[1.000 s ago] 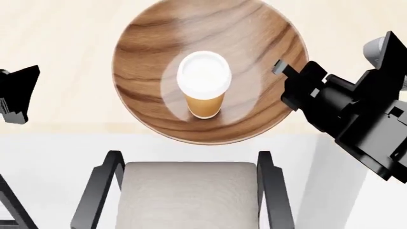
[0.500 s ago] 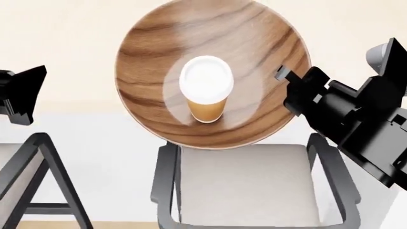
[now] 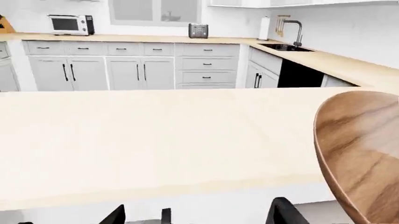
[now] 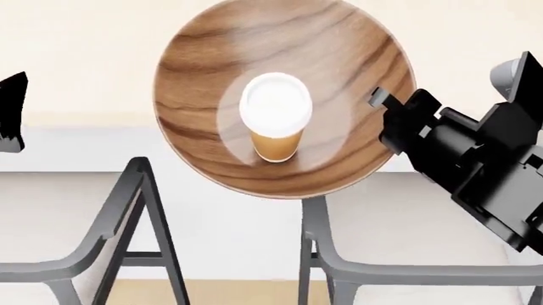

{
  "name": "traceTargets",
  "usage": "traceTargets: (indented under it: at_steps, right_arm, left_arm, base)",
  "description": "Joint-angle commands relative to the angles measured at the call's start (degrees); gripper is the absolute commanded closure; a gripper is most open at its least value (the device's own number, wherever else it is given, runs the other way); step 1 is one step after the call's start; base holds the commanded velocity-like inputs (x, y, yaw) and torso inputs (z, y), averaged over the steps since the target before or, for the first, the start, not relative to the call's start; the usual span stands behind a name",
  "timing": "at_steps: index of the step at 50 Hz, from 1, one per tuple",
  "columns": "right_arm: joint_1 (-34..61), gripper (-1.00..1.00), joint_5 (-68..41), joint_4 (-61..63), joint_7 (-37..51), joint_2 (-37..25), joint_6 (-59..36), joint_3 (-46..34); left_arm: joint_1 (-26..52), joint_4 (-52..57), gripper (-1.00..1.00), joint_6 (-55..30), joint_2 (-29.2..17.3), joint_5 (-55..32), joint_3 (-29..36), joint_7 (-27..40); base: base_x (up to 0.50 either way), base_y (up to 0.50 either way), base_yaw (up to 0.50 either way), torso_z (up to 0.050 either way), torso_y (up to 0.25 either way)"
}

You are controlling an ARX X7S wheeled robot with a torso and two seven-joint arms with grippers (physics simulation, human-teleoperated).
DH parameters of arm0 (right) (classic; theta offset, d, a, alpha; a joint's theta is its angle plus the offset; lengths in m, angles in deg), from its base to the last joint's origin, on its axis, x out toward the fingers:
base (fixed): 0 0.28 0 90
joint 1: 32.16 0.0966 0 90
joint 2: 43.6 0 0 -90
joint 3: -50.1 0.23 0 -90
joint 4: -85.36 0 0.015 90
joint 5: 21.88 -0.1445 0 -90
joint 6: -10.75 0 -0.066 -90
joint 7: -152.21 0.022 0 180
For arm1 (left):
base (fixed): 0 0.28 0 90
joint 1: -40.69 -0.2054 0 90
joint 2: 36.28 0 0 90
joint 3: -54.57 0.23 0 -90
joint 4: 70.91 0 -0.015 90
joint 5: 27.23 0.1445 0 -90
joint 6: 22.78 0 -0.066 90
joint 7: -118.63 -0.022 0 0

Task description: Place the cup inside the bowl on the dining table and move the bowl to any counter.

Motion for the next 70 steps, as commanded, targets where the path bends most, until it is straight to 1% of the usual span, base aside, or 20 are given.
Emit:
traceTargets:
  at_steps: [1,5,10,15,26,33,52,70]
  right_arm:
    - [0.6,1.00,1.7,-0.5,-0.2,0.6,-0.3,1.3]
    - [0.4,1.00,2.1,-0.3,0.1,0.1,0.1,1.3]
    - [0.8,1.00,2.3,-1.0,0.3,0.3,-0.4,1.2]
    - [0.7,1.00,2.6,-0.7,0.4,0.2,-0.4,1.4]
    - [0.8,1.00,3.0,-0.1,0.7,-0.1,-0.4,1.6]
    - [0.9,1.00,3.1,0.0,0.9,0.0,-0.4,1.9]
    - [0.4,1.00,3.3,-0.6,0.8,0.5,-1.0,2.1]
    - [-0.1,1.00,4.4,-0.5,1.1,0.7,-0.8,2.2]
  left_arm:
    - [-0.9,8.0,-1.00,-7.6,-3.9,5.4,-17.9,21.0]
    - [-1.2,8.7,-1.00,-7.0,-3.4,6.0,-15.3,21.8]
    - [-1.1,8.4,-1.00,-6.6,-2.9,6.0,-14.7,22.1]
    - [-0.8,8.1,-1.00,-6.7,-3.6,5.3,-15.1,21.8]
    - [-1.5,8.1,-1.00,-5.7,-3.1,5.2,-14.4,22.2]
    - [-0.8,7.6,-1.00,-6.0,-4.2,4.4,-15.0,21.9]
    - [-1.0,7.2,-1.00,-4.8,-4.3,4.0,-13.9,22.3]
    - [-2.5,7.4,-1.00,-4.1,-4.6,3.2,-14.3,22.4]
  base:
    - [-0.19,0.50,0.00,0.000,0.000]
    - [-0.16,0.50,0.00,0.000,0.000]
    - [-0.14,0.50,0.00,0.000,0.000]
    - [-0.14,0.50,0.00,0.000,0.000]
    - [-0.14,0.50,0.00,0.000,0.000]
    - [-0.14,0.50,0.00,0.001,0.000]
    - [-0.12,0.50,0.00,0.000,0.000]
    - [-0.05,0.50,0.00,0.000,0.000]
